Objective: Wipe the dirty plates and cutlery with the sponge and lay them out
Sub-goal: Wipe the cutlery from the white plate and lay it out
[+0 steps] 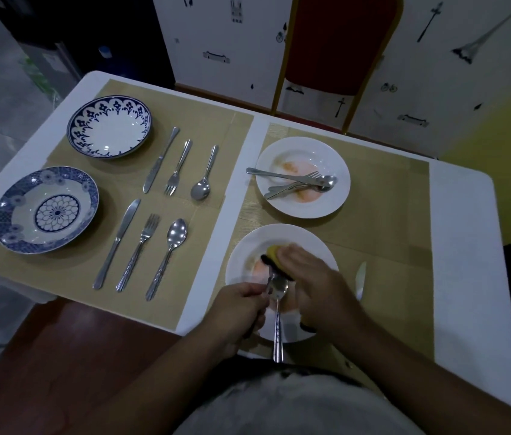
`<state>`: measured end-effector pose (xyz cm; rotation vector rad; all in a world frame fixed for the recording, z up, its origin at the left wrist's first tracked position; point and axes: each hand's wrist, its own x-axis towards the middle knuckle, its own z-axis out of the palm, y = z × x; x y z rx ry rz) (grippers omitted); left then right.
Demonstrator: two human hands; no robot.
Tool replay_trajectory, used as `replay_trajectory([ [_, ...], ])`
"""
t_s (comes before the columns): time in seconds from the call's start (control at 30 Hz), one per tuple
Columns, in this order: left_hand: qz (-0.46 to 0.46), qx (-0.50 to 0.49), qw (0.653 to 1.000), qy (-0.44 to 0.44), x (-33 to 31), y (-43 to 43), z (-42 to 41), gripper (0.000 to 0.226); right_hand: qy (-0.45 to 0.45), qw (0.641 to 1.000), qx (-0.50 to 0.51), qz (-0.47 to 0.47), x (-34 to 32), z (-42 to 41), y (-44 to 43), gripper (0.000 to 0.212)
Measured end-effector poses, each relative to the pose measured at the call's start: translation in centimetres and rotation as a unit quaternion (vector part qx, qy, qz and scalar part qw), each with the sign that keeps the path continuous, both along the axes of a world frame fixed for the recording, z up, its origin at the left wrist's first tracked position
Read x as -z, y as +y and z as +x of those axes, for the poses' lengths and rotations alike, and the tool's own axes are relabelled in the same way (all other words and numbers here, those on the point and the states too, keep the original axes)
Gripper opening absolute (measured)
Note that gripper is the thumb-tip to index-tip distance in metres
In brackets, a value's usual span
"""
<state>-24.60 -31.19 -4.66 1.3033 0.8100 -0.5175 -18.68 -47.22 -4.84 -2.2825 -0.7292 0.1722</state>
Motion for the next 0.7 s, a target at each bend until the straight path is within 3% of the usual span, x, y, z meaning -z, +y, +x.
replay_trajectory([
  [0.1,-0.029,-0.003,0.999,-0.018,-0.4,-0.6,0.0,0.02,-0.053,0.992,-0.085,-0.075,2.2,-0.6,-0.4,0.059],
  [0.17,-0.028,-0.002,0.999,-0.026,-0.6,-0.7,-0.1,0.019,-0.075,0.99,-0.087,-0.084,2.5,-0.2,-0.7,0.057],
  [0.3,-0.006,0.017,1.0,-0.025,-0.3,-0.9,-0.4,0.018,-0.069,0.995,0.002,-0.075,1.4,1.3,-0.9,0.051],
  [0.4,0.013,0.056,0.998,-0.032,-0.5,-1.4,-0.7,0.018,0.003,0.994,0.104,-0.025,1.0,2.3,-2.4,0.065],
  [0.5,0.027,0.06,0.997,-0.036,-0.5,-2.2,-0.6,0.021,0.079,0.974,0.214,0.01,0.8,2.2,-4.3,0.063],
  [0.7,0.027,0.059,0.998,-0.019,-0.6,-6.3,0.2,0.016,0.133,0.952,0.27,0.052,0.2,-0.1,-8.1,0.054],
])
